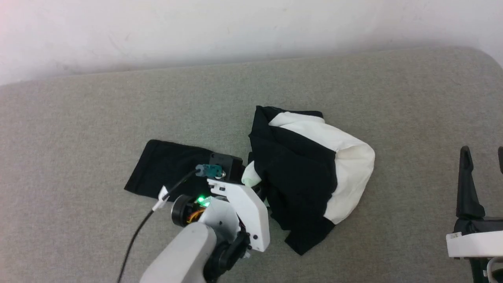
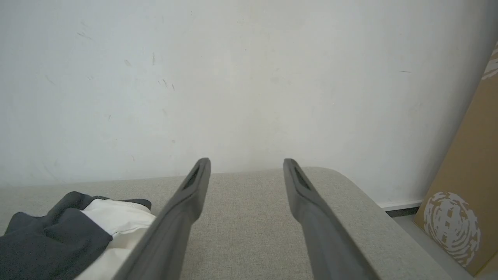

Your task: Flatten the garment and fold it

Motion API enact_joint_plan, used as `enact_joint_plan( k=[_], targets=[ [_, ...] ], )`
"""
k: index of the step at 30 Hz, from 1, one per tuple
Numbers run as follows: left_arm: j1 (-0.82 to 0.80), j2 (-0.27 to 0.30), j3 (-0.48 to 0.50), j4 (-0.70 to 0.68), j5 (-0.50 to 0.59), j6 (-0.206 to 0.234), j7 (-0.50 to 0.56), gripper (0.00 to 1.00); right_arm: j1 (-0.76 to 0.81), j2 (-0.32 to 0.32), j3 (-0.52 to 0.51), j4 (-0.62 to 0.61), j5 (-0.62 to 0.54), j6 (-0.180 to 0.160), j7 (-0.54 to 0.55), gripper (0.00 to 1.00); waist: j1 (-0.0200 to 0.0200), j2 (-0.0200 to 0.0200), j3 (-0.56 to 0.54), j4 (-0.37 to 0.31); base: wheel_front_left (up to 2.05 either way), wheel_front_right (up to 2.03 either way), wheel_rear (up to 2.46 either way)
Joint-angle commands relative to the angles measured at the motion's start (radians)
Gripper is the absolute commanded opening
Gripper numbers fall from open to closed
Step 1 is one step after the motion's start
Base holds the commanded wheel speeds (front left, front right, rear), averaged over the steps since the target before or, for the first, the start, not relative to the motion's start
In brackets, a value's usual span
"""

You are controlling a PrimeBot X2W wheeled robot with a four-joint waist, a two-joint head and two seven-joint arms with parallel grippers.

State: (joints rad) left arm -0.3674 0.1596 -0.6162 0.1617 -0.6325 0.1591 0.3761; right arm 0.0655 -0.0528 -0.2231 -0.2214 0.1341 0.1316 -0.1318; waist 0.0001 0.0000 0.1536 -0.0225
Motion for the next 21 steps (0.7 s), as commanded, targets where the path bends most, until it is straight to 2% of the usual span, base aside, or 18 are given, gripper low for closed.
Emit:
enact_joint_plan(
  k=[1,3,8,12,19,21],
  targets=[
    [0.005,-0.008,0.001,0.002,-0.003,-0.007,-0.011,0.11,-0.009,0.003,-0.002,-0.004,0.0,-0.001,0.003,1.0,-0.0001,0.0,0.003,0.008,0.0,0.0,0.0],
    [0.001,-0.026,0.009,0.009,-0.011,-0.008,-0.038,1.0,-0.009,0.003,-0.005,-0.003,-0.001,-0.001,0.005,1.0,-0.0001,0.0,0.002,0.017,0.0,0.0,0.0],
    [-0.019,-0.043,0.036,-0.03,-0.014,-0.008,-0.108,1.0,-0.005,0.003,-0.001,0.002,0.002,-0.001,0.009,1.0,-0.0001,0.0,-0.023,0.035,0.0,0.0,0.0],
    [-0.004,-0.029,0.092,-0.136,-0.018,0.014,-0.174,1.0,0.003,0.003,0.002,0.004,0.005,-0.001,0.01,1.0,-0.0001,0.0,-0.045,0.041,0.0,0.0,0.0],
    [0.122,0.084,0.221,-0.349,0.064,0.088,-0.357,1.0,0.03,0.003,0.005,0.0,0.01,-0.001,0.011,1.0,-0.0001,0.0,-0.06,0.049,0.0,0.0,0.0],
    [0.18,0.131,0.248,-0.399,0.107,0.095,-0.425,1.0,0.037,0.003,0.007,-0.001,0.011,-0.001,0.011,1.0,-0.0001,0.0,-0.061,0.05,0.0,0.0,0.0]
  ],
)
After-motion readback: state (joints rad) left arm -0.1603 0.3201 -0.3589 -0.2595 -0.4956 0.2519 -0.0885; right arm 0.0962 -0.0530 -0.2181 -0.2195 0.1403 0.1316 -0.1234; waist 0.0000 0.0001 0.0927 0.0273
